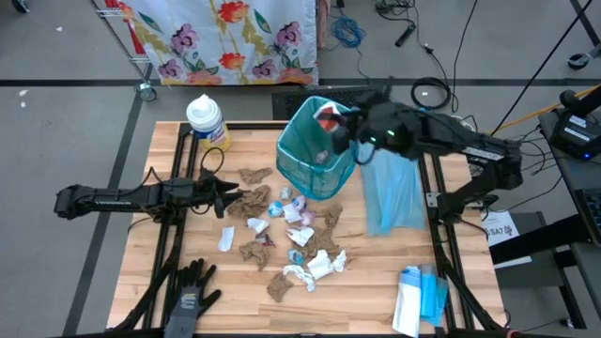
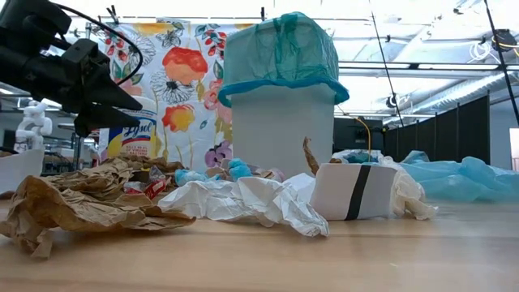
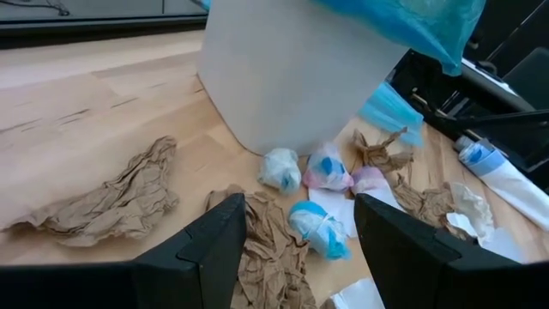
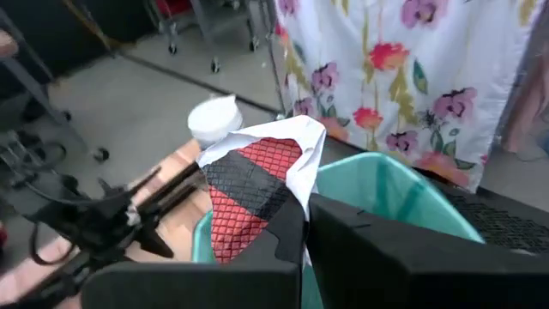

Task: Place trash/remove bag and relplace
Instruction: Put the orange paper piece into the trash bin, then put the brown napkin into the trash bin

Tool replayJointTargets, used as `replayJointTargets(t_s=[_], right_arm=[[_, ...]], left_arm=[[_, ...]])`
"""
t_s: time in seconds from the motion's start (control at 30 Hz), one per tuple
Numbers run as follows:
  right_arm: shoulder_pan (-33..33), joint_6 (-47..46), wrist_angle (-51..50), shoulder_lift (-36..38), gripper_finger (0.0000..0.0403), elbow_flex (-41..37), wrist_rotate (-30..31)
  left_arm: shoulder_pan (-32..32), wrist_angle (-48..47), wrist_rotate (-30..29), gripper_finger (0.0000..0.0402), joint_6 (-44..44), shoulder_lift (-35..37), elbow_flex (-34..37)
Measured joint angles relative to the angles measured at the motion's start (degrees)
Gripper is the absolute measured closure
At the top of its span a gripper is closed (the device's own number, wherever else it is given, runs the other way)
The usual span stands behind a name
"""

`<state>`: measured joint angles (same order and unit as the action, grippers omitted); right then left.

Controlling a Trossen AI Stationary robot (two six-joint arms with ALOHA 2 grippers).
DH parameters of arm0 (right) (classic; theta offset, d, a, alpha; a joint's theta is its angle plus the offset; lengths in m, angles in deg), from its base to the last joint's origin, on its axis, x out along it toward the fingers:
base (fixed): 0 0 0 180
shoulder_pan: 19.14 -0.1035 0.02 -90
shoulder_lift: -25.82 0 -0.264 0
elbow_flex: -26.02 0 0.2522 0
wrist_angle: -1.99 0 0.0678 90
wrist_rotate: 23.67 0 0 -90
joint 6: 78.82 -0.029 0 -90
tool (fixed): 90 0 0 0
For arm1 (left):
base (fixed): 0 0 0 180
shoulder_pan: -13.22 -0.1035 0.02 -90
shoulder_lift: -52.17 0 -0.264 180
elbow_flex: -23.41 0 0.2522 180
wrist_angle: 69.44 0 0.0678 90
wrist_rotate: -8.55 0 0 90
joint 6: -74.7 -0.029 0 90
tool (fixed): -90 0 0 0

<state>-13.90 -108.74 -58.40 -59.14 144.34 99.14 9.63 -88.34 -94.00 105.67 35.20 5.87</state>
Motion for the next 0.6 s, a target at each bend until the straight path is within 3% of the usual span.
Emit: replayJointTargets(t_s=[0.13, 0.27, 0.4, 0.6], right_arm=[[4.0, 1.2, 0.1, -3.7, 0.0394, 0.0, -4.5], [6.9, 0.8, -1.8, -5.6, 0.0361, 0.0, -9.5], [8.6, 0.5, -3.3, -5.9, 0.0310, 0.0, -13.6], [9.0, 0.7, -7.2, -4.2, 0.0247, 0.0, -14.0]], left_arm=[[0.0, -0.1, 0.0, 0.0182, 0.2, 0.0, 0.0], [0.0, -1.6, 0.0, 0.0182, 1.6, 0.0, -0.9], [0.0, -8.0, 0.0, 0.0182, 0.7, 0.0, -5.5], [0.0, -18.3, -4.0, 0.0182, -3.0, 0.0, -14.6]])
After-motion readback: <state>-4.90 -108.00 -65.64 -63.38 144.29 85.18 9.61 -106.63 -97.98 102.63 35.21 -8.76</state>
